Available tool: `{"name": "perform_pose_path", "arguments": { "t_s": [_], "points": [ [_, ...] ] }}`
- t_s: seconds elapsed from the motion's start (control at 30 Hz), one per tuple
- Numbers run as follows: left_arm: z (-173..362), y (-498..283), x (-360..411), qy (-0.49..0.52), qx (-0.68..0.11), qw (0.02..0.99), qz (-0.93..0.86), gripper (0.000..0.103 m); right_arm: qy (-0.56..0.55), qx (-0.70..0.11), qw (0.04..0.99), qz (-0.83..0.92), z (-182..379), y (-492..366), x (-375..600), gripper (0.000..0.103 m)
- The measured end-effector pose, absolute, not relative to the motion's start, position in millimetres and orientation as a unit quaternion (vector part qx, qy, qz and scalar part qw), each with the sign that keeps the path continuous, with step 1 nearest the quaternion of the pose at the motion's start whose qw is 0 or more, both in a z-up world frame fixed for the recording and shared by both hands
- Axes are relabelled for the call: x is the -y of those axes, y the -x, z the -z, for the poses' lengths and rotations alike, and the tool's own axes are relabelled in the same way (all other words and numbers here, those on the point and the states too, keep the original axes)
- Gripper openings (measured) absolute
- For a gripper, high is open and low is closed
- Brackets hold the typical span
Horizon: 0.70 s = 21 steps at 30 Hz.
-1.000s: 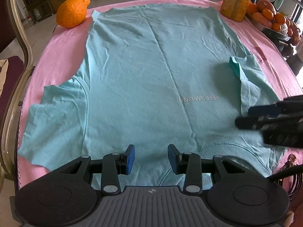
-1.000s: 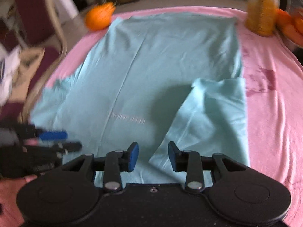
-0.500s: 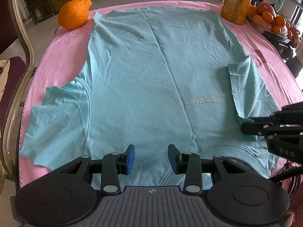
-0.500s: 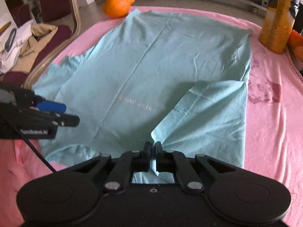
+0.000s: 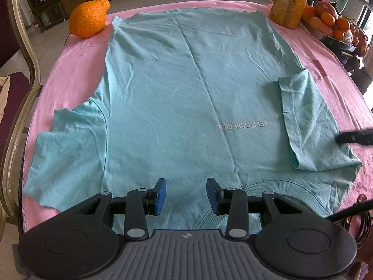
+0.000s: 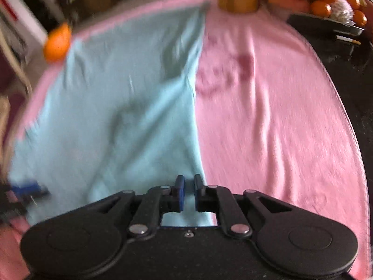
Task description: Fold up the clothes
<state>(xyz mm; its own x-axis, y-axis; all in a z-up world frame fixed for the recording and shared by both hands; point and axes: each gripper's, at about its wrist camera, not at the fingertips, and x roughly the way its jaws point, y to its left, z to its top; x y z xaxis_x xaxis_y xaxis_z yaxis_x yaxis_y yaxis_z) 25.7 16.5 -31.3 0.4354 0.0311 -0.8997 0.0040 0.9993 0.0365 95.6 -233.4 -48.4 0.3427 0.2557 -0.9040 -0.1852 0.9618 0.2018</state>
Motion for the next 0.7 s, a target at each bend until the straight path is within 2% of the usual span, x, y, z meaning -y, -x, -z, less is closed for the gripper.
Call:
{"name": "perform_pose_path", "arguments": {
  "t_s": [0.13,0.23,0.47,0.57,0.7],
  "points": [
    [30,-26,-17,-0.021,-0.533,0.846,-0.012,0.038,-0.004,-0.564,0.812,-0.152,47,-68,245,0.008],
    [25,-25,-14,-0.027,-0.524,0.851,-0.010,0.038,-0.031,-0.571,0.809,-0.137,44,-54,260,0.009],
    [9,-23,-19,-0.023,-0.478,0.878,-0.012,0.038,-0.189,-0.460,0.852,-0.161,-13,-89,268,0.010],
    [12,-26,-27,-0.013,-0.488,0.872,-0.022,0.038,-0.220,-0.478,0.834,-0.165,-9,-128,255,0.011],
    [17,-28,-33,-0.008,-0.505,0.863,-0.024,0.038,-0.248,-0.562,0.775,-0.147,47,-173,235,0.011]
  ]
}}
